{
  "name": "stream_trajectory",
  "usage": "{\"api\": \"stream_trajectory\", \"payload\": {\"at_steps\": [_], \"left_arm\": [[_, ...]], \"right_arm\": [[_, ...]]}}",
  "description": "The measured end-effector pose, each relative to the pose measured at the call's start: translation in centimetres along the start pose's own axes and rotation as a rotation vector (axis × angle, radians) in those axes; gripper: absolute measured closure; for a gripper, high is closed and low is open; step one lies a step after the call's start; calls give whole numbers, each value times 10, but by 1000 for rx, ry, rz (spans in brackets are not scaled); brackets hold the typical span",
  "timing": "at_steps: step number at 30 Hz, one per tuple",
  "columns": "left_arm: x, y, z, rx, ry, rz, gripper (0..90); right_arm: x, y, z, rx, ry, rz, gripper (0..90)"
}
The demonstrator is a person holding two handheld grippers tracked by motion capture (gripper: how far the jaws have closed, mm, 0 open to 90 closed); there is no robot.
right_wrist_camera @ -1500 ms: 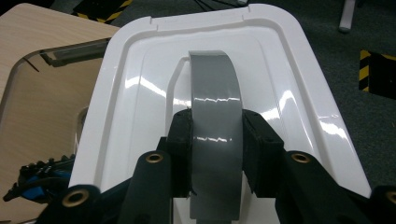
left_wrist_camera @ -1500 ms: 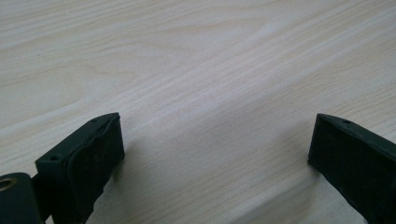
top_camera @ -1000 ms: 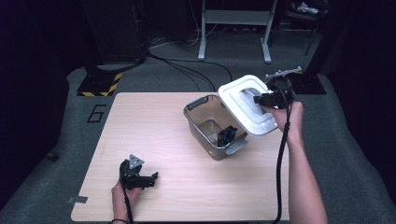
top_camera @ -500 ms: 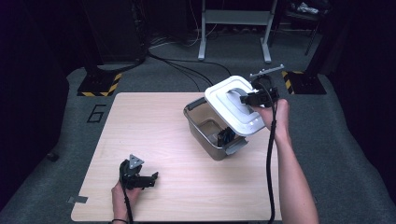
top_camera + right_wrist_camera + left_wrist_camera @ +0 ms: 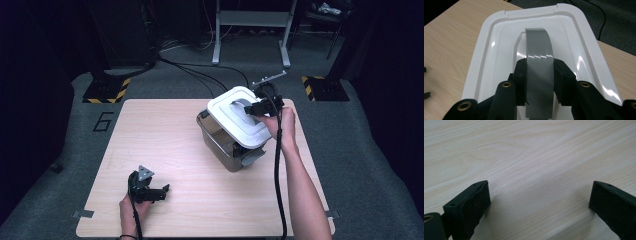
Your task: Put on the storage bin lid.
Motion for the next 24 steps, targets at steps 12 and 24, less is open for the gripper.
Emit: {"api": "stream_trajectory", "payload": {"at_steps": [12, 24], "left_arm": [[0, 0, 0, 2, 3, 5, 33], [0, 0, 0, 2, 3, 5, 35]], "right_arm": [[-4, -13, -31, -45, -52, -18, 663], [-8, -23, -50, -35, -101, -24, 661]]}}
Point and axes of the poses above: each handheld gripper's, and its own axes: z roughly backward along the jaws, x roughly out of its underside, y roughly to its right, the point moved 2 cm from there along -z, roughly forward along the jaws, and after that the axes turned 11 degrees about z, right-handed, at the moved point
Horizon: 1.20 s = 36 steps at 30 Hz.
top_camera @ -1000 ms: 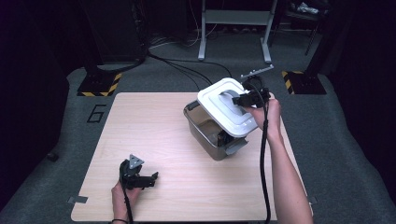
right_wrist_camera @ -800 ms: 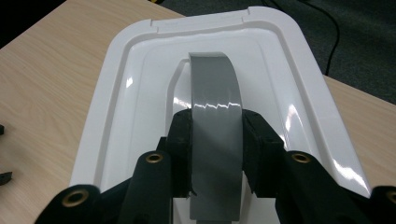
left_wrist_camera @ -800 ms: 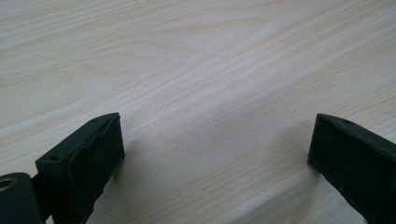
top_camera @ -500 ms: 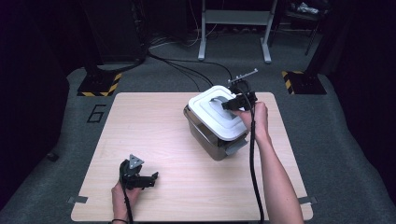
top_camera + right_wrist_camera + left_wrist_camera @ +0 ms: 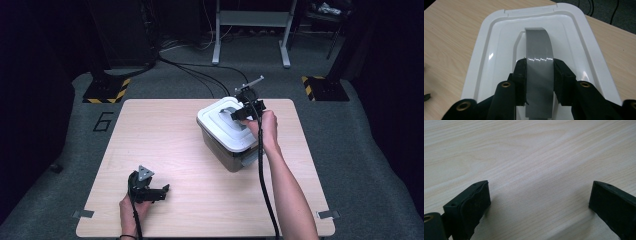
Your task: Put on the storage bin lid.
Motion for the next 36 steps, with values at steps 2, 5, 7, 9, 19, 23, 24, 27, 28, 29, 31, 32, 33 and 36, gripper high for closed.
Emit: {"api": "stream_trajectory", "payload": {"at_steps": [2, 5, 7, 9, 19, 23, 24, 27, 28, 29, 31, 32, 33, 36], "left_arm": [[0, 0, 0, 0, 0, 0, 35], [0, 0, 0, 0, 0, 0, 35], [0, 0, 0, 0, 0, 0, 35], [0, 0, 0, 0, 0, 0, 35], [0, 0, 0, 0, 1, 0, 36], [0, 0, 0, 0, 1, 0, 36], [0, 0, 0, -1, 5, 0, 36], [0, 0, 0, 0, 3, 0, 36], [0, 0, 0, -2, 6, 0, 36], [0, 0, -1, -1, 9, 1, 36], [0, 0, 0, -2, 1, 0, 36], [0, 0, 0, -2, 7, 1, 36], [0, 0, 0, 0, 5, 1, 36], [0, 0, 0, -2, 3, -2, 36]], "right_arm": [[0, -1, -1, -2, -6, 1, 660], [-1, -4, -4, -7, -13, 0, 657], [-1, -5, -5, -6, -17, 5, 633], [-2, -5, -5, -5, -10, 14, 628], [2, -5, -1, -12, 8, 17, 484], [6, -5, 4, -15, 23, 20, 374], [8, -4, 6, -16, 28, 26, 347], [14, -3, 11, -21, 56, 31, 236], [16, -2, 14, -15, 62, 28, 194], [19, -1, 18, -6, 76, 32, 160], [24, 0, 23, 5, 94, 34, 136], [26, 1, 25, 2, 105, 35, 131], [30, 2, 28, 0, 117, 36, 115], [41, 3, 33, 10, 128, 41, 35]]}}
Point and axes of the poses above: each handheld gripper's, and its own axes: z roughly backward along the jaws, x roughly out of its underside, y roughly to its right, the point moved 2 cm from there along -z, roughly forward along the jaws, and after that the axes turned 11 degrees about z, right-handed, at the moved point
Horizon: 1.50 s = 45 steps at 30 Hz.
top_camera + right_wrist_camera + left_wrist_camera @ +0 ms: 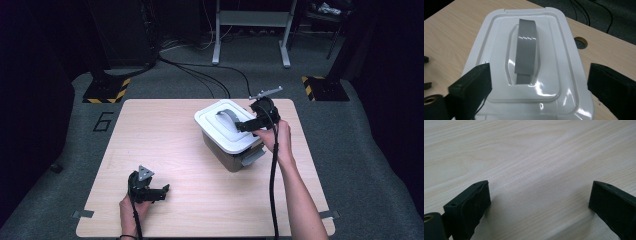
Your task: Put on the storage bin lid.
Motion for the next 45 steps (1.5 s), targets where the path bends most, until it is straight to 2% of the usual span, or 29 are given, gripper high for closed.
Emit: {"api": "stream_trajectory", "payload": {"at_steps": [3, 4, 12, 13, 14, 16, 22, 23, 31, 34, 35, 38, 42, 44, 45], "left_arm": [[0, 0, -1, 1, 9, 3, 36], [0, 0, 0, 1, -3, 1, 36], [0, 0, -1, 1, 8, 3, 36], [0, 0, -1, 1, 9, 3, 36], [0, 0, -1, 1, 8, 3, 36], [0, 0, 0, 2, -3, -1, 36], [0, 0, -1, 1, 9, 2, 36], [0, 0, 0, 0, -2, 1, 36], [0, 0, 0, 0, -2, 2, 36], [0, 0, 0, 0, -2, 1, 36], [0, 0, 0, 2, -1, 2, 36], [0, 0, 0, 0, -2, 1, 35], [0, 0, 0, 3, -2, 1, 35], [0, 0, 0, 0, -1, 1, 35], [0, 0, 0, 0, -1, 1, 35]], "right_arm": [[11, 2, 6, 7, 17, 2, 15], [16, 3, 8, 12, 23, 1, 5], [53, 13, 25, 43, 57, -28, 0], [59, 15, 27, 47, 57, -20, 0], [65, 15, 28, 54, 59, -34, 0], [74, 17, 30, 60, 56, -40, 0], [107, 24, 31, 84, 55, -64, 0], [114, 26, 30, 86, 51, -67, 0], [169, 33, 17, 101, 21, -130, 0], [193, 33, 6, 102, 13, -171, 0], [199, 34, 3, 102, 6, -167, 0], [224, 31, -10, 107, -13, -200, 0], [246, 26, -24, 100, -28, -227, 0], [252, 23, -27, 109, -18, -211, 0], [255, 21, -28, 132, 0, -205, 0]]}}
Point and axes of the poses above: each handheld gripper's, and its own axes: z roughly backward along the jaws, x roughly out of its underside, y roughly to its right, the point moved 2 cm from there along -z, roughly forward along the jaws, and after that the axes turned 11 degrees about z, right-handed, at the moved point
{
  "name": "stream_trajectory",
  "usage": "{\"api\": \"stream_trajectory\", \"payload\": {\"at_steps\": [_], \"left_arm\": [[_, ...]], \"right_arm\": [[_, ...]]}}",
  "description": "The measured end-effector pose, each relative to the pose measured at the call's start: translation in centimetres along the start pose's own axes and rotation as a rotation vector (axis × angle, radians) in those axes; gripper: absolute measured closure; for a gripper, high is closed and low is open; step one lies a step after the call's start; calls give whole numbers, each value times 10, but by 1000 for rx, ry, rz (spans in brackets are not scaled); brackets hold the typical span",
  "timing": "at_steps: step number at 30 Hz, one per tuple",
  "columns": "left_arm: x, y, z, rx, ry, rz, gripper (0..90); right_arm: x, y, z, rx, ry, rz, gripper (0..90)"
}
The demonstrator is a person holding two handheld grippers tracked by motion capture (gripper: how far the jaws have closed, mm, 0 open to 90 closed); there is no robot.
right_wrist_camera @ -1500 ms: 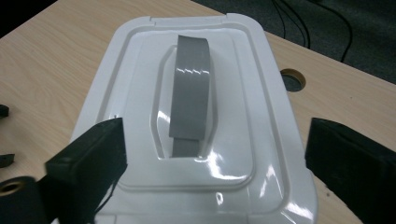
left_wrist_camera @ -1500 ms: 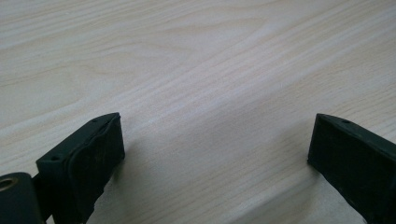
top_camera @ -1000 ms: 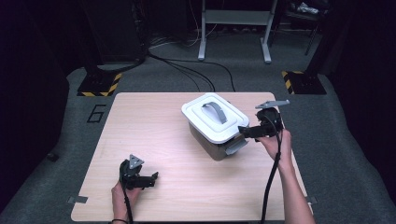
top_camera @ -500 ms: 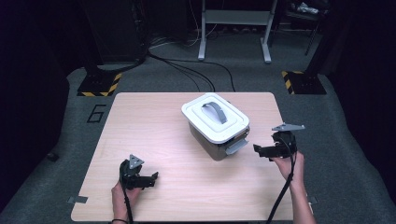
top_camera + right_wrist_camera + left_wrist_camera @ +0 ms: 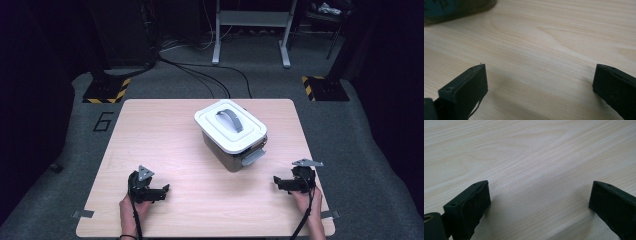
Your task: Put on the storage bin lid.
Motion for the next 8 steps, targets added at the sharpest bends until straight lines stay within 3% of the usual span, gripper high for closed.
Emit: {"api": "stream_trajectory", "payload": {"at_steps": [2, 4, 8], "left_arm": [[0, 0, 0, 2, 0, -2, 35], [0, 0, 0, 2, 0, -1, 34], [0, 0, 0, 2, -1, -1, 33]], "right_arm": [[3, -1, 0, 26, 7, 19, 0], [3, -5, -2, 81, -5, 41, 0], [3, -6, -2, 76, -12, 44, 0]]}}
Point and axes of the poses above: each handheld gripper's, and its own axes: z roughly backward along the jaws, x roughly out of its underside, y roughly to its right, the point moved 2 cm from there along -z, roughly forward along the jaws, and after that the axes turned 11 degrees about z, right-handed, at the moved point
